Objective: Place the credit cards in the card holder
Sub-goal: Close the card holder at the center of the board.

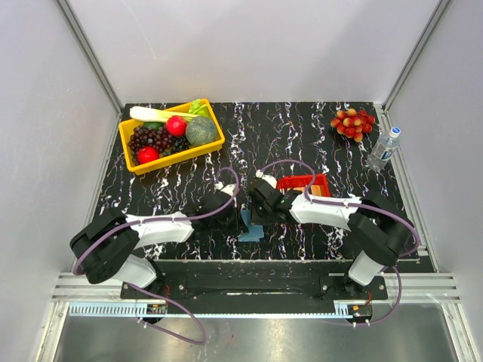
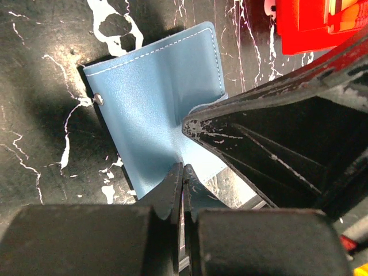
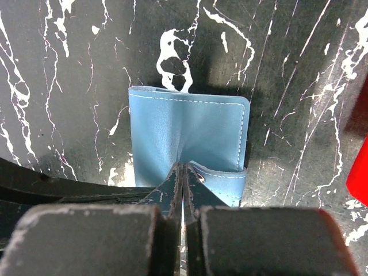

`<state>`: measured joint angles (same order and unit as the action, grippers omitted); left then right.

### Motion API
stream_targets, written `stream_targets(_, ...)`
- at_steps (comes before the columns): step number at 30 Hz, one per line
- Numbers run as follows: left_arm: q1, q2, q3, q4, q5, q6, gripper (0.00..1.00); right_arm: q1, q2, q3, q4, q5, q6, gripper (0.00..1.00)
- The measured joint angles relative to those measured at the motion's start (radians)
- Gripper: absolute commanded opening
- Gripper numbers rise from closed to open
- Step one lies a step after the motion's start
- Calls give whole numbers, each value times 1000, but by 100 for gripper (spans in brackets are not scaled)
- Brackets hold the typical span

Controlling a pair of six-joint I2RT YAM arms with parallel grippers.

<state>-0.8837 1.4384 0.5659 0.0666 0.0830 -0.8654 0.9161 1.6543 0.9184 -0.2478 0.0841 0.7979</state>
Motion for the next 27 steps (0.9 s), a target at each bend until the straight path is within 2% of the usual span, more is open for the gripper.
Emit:
stream_targets(3,-2,-24,-15,-2,-11,0,3,-1,0,-3,8,-5,3,10)
stream_targets(5,-4,-42,-23,-15,-20,1,3,-2,0,-3,10,-8,3,12)
stream_targets(6,-5,-46,-24,-20,-23,1,2,-2,0,-3,12,-10,3,16)
stream_targets(8,-5,-49,-25,-25,-31,1,3,-3,-6,-3,13,-17,-2,30)
stream_targets(10,-5,-52,-27,-26,-37,0,8,-4,-24,-3,11,-17,-9,44)
stream_targets(14,-5,-87,-47,-32,-54,1,22,-9,-126,-3,-2,-3,-34,59)
stream_targets(16,-5,-112,-49,-49,-70,2,25,-10,-176,-3,-13,20,-33,68)
stream_targets(17,-5,-124,-49,-57,-77,3,27,-10,-192,-3,-21,37,-29,78)
stream_targets(18,-5,-138,-49,-63,-85,3,34,-9,-208,0,-44,73,-21,92)
stream_targets(19,-3,-150,-48,-71,-90,4,41,-8,-217,1,-68,114,-12,99)
stream_targets(20,1,-159,-46,-82,-94,9,46,-7,-221,2,-90,146,8,100)
stream_targets(22,9,-173,-33,-112,-99,19,49,-10,-223,5,-152,206,50,99)
stream_targets(27,51,-181,10,-138,-117,59,62,-35,-224,5,-231,210,113,99)
